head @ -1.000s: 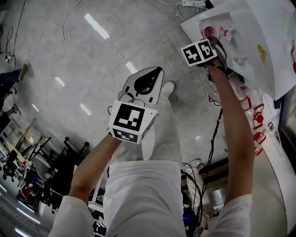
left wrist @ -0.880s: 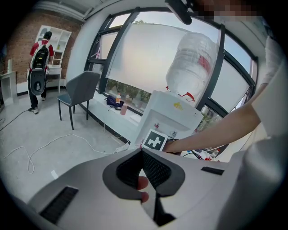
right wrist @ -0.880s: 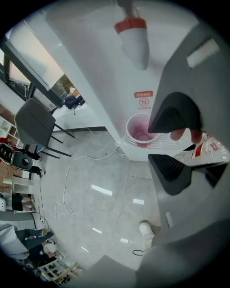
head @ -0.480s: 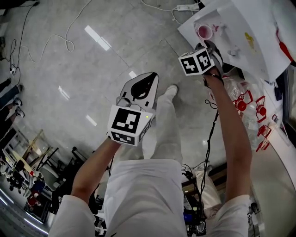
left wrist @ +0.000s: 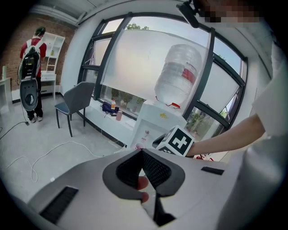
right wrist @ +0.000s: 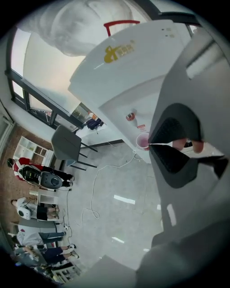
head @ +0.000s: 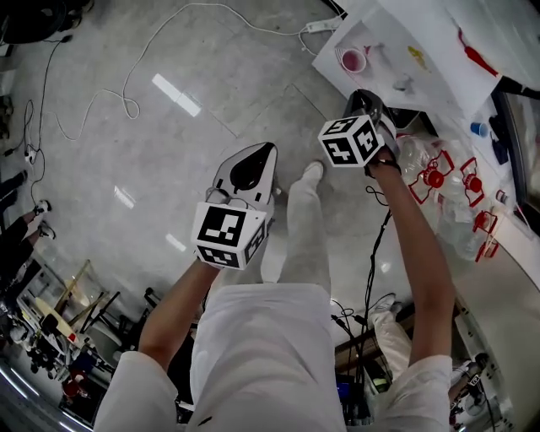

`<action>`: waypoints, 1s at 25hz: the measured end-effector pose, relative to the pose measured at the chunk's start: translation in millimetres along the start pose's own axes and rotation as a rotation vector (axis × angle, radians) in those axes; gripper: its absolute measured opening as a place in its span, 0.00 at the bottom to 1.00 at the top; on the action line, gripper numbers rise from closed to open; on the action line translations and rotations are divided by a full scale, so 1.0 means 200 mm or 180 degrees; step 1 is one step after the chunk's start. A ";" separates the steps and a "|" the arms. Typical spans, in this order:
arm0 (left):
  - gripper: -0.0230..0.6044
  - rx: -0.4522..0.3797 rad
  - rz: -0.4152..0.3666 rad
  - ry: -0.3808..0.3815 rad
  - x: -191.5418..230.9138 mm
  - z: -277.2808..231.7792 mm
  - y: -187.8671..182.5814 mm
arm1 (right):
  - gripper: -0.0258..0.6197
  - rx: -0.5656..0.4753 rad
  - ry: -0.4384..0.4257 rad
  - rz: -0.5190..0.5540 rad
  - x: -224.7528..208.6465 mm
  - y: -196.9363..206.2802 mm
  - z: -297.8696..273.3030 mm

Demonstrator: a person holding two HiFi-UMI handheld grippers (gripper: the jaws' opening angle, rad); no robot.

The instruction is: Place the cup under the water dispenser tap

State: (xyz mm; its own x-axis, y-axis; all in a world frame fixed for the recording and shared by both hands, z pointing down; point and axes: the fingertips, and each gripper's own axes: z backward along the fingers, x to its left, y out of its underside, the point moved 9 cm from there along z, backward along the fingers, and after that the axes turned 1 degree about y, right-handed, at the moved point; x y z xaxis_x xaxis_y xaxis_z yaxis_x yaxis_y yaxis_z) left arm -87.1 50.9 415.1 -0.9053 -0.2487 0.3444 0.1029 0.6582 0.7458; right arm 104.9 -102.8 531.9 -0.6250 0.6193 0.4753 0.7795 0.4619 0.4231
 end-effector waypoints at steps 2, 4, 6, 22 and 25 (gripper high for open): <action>0.05 -0.0020 -0.0008 0.0031 -0.02 0.04 -0.02 | 0.07 -0.0080 0.0005 -0.0055 -0.01 -0.01 0.09; 0.05 -0.0027 -0.0019 0.0067 -0.04 0.08 -0.05 | 0.06 -0.0154 0.0017 -0.0129 -0.03 -0.02 0.19; 0.05 -0.0036 -0.0036 0.0103 -0.06 0.13 -0.07 | 0.06 -0.0218 0.0022 -0.0228 -0.04 -0.04 0.30; 0.05 -0.0162 -0.0151 0.0445 -0.25 0.56 -0.26 | 0.06 -0.0673 0.0194 -0.1359 -0.10 -0.02 1.17; 0.05 -0.0187 -0.0229 0.0487 -0.26 0.64 -0.29 | 0.06 -0.0745 0.0278 -0.1607 -0.12 0.00 1.35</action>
State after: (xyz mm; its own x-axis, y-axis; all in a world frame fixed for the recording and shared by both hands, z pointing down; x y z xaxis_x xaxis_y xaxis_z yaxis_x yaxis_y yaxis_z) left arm -98.9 116.5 280.6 -0.8383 -0.4019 0.3684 0.0680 0.5933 0.8021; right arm 130.9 53.8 311.9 -0.9270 0.2984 0.2273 0.3587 0.5279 0.7699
